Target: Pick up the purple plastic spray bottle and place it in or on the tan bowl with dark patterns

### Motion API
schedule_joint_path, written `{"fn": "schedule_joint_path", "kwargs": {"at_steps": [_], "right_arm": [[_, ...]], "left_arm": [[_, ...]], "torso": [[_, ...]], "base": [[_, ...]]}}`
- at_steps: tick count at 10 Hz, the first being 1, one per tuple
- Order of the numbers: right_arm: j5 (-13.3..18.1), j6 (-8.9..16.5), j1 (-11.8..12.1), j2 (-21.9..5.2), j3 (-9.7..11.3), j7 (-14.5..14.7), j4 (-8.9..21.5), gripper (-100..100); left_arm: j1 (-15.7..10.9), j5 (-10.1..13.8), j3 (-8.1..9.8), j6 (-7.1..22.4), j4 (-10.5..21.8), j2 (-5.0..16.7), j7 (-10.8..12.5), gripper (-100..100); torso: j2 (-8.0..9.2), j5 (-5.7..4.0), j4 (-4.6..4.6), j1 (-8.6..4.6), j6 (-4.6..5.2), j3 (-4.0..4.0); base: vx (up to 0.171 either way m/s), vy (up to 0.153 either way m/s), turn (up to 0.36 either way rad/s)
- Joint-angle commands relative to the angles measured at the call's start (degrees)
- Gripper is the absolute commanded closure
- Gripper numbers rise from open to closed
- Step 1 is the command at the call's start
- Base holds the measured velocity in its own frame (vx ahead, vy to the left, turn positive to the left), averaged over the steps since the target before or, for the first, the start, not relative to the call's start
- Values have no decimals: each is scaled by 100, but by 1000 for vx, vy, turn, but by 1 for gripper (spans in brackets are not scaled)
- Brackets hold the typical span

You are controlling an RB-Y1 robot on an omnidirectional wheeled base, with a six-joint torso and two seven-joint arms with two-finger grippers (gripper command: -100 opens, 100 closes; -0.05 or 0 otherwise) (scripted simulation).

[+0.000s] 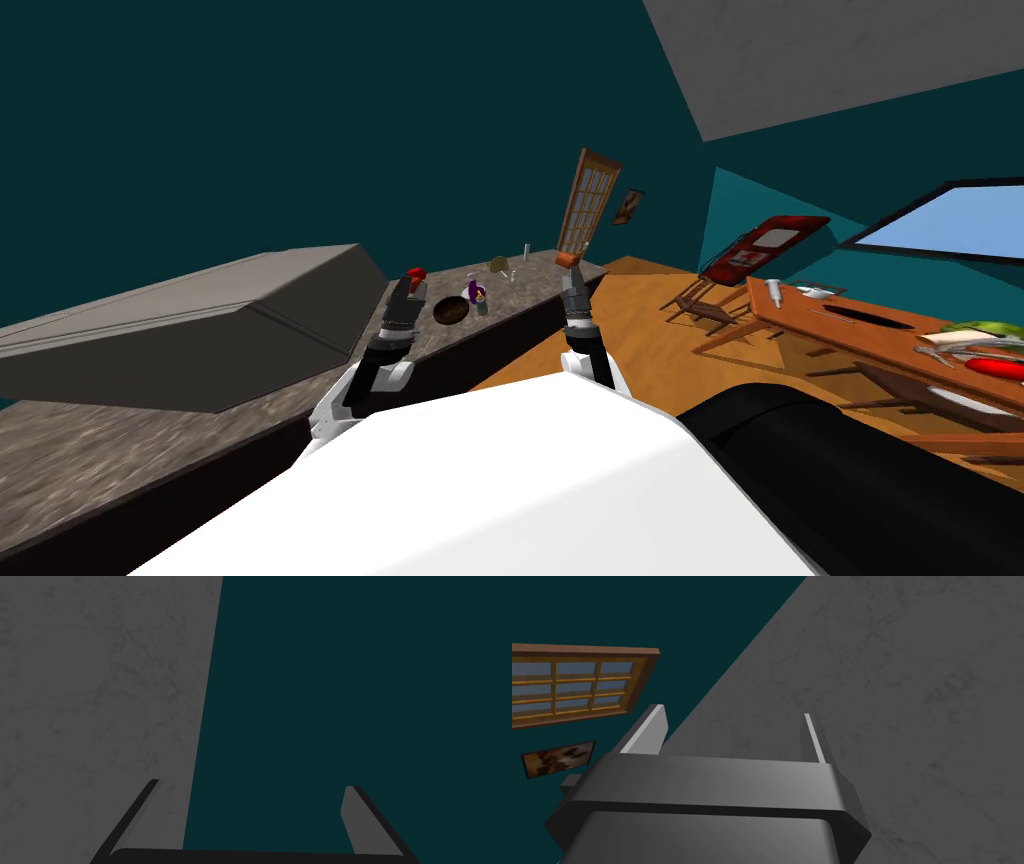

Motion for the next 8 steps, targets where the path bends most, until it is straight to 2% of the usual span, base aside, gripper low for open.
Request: {"fn": "schedule_joint_path", "kwargs": {"at_steps": [1,2,3,4,6,7,8], "right_arm": [[0,0,0,0,0,0,0,0],[0,0,1,0,0,0,0,0],[0,0,1,0,0,0,0,0],[0,0,0,0,0,0,0,0],[0,0,1,0,0,0,0,0],[0,0,0,0,0,0,0,0],[0,0,2,0,-1,0,0,0]], "left_arm": [[-87,6,-34,-101,177,194,-17,-100],[-274,8,-112,-200,409,408,-60,-100],[-462,11,-198,-293,584,575,-111,-100],[-462,11,-198,-293,675,663,-111,-100],[-835,19,-390,-459,1093,1041,-233,-100],[-835,19,-390,-459,1204,1132,-233,-100],[-1017,24,-497,-531,1367,1361,-304,-100]], "torso": [[0,0,0,0,0,0],[-2,0,0,-6,-6,-1],[-4,-2,-1,-12,-2,-2],[-2,-2,0,-8,2,-1],[-3,-3,-1,-18,-3,-2],[1,-3,0,-13,-1,1],[-3,-2,0,-15,-8,-1]], "base": [[-52,114,-151],[-51,93,-200],[-61,117,-456],[-60,94,-96],[-74,87,-251],[-62,85,-163],[-55,90,-189]]}}
